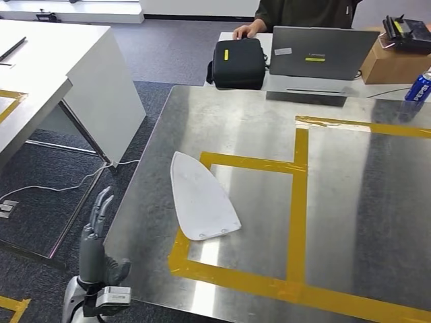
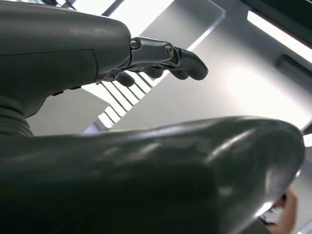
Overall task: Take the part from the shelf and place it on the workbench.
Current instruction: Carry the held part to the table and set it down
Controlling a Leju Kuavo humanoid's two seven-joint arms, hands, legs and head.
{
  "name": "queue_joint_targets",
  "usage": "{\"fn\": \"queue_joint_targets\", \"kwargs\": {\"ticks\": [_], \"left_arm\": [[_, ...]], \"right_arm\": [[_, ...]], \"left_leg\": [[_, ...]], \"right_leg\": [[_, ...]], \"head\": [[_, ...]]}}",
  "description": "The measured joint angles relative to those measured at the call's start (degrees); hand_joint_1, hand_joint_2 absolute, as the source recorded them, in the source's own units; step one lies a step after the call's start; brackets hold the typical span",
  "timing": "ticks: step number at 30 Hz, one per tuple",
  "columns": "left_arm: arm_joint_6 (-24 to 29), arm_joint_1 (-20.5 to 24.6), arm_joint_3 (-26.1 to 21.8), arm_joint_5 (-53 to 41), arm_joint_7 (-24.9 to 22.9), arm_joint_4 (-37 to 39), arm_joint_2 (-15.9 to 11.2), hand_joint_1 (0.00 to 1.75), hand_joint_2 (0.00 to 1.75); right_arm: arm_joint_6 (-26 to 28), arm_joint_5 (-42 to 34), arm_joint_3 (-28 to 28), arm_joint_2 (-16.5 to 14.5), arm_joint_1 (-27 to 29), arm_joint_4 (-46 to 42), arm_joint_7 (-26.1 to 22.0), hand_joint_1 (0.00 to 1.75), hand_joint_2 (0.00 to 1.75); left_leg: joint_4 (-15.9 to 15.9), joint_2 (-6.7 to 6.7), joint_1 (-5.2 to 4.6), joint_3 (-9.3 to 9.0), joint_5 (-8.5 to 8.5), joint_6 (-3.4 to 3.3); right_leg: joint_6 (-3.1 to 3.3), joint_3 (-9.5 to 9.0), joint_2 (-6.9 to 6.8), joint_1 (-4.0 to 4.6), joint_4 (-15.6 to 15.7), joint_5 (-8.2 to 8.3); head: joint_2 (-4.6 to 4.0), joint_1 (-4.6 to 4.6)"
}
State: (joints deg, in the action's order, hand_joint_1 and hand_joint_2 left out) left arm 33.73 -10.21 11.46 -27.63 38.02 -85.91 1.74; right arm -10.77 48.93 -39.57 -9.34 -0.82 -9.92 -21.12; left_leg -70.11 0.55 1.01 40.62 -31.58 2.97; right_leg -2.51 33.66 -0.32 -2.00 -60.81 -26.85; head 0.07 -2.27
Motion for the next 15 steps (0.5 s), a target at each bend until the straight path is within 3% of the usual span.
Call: {"fn": "queue_joint_targets", "kwargs": {"ticks": [1, 2, 3, 4, 6, 7, 9, 11, 13, 15], "left_arm": [[-0.03, -0.74, -2.03, 1.56, 0.47, 0.24, 0.21, 0.00, 0.00], [-0.05, -1.33, -3.96, 2.78, 0.56, 0.63, 0.43, 0.00, 0.00], [-0.06, -1.82, -5.99, 3.92, 0.58, 1.24, 0.64, 0.00, 0.00], [-0.08, -2.16, -8.18, 5.08, 0.59, 2.09, 0.92, 0.00, 0.00], [-0.16, -2.48, -12.55, 7.06, 0.60, 3.73, 1.39, 0.00, 0.00], [-0.23, -2.50, -14.48, 7.70, 0.61, 4.45, 1.57, 0.00, 0.00], [-0.37, -2.68, -17.39, 8.28, 0.63, 5.63, 1.73, 0.00, 0.00], [-0.60, -2.67, -19.50, 9.34, 0.63, 7.50, 1.90, 0.00, 0.00], [-1.41, -1.93, -21.97, 11.37, 0.63, 10.87, 2.32, 0.00, 0.00], [-2.38, -1.31, -24.53, 12.96, 0.63, 14.36, 2.85, 0.00, 0.00]], "right_arm": [[0.04, -0.15, -0.16, 0.05, 0.08, 0.00, 0.04, 0.00, 0.00], [0.11, -0.31, -0.29, 0.09, 0.12, 0.00, 0.12, 0.00, 0.00], [0.26, -0.50, -0.40, 0.11, 0.13, 0.00, 0.19, 0.00, 0.00], [0.55, -0.75, -0.50, 0.10, 0.13, 0.00, 0.28, 0.00, 0.00], [1.30, -1.15, -0.72, -0.33, 0.22, 0.01, 0.50, 0.00, 0.00], [1.63, -1.28, -0.85, -0.59, 0.26, 0.00, 0.59, 0.00, 0.00], [2.08, -1.27, -1.08, -0.97, 0.27, -0.02, 0.75, 0.00, 0.00], [2.79, -0.80, -1.40, -1.20, 0.22, -0.02, 1.00, 0.00, 0.00], [3.64, -0.21, -1.92, -1.42, 0.21, -0.02, 1.28, 0.00, 0.00], [4.06, 0.04, -2.32, -1.54, 0.30, -0.02, 1.48, 0.00, 0.00]], "left_leg": [[-2.52, 0.00, -0.21, 0.60, -1.04, -0.34], [-3.15, -0.01, -0.53, 0.28, -1.03, -0.93], [-1.65, -0.09, -1.01, -1.11, -0.09, -1.85], [1.68, -0.42, -1.78, -3.50, 1.31, -3.14], [9.51, -2.52, -3.73, -8.71, 3.20, -5.89], [12.14, -3.48, -4.48, -10.30, 3.69, -6.62], [14.31, -3.91, -5.08, -10.93, 4.57, -7.04], [16.02, -2.85, -4.80, -11.05, 6.15, -6.95], [17.25, -1.79, -4.04, -10.75, 7.59, -6.55], [17.17, -0.73, -3.48, -9.65, 8.44, -6.04]], "right_leg": [[0.33, 0.35, -0.45, 0.41, 0.01, 0.23], [0.63, 0.64, -0.89, 0.89, 0.02, 0.43], [0.93, 0.89, -1.33, 1.45, 0.06, 0.63], [1.27, 1.05, -1.78, 1.99, 0.18, 0.85], [1.73, 1.26, -2.74, 2.89, 0.47, 1.37], [1.75, 1.28, -3.27, 3.09, 0.65, 1.67], [1.39, 1.27, -4.45, 3.04, 1.13, 2.37], [0.86, 1.58, -4.21, 2.89, 1.23, 2.20], [0.25, 2.87, -1.68, 2.85, -2.10, -0.82], [-0.47, 4.79, 0.12, 2.60, -9.12, -5.32]], "head": [[0.00, -0.33], [0.00, -0.56], [0.00, -0.69], [0.00, -0.80], [0.00, -0.70], [0.00, -0.57], [0.00, -0.51], [0.00, -0.57], [0.00, -0.58], [0.00, -0.63]]}}
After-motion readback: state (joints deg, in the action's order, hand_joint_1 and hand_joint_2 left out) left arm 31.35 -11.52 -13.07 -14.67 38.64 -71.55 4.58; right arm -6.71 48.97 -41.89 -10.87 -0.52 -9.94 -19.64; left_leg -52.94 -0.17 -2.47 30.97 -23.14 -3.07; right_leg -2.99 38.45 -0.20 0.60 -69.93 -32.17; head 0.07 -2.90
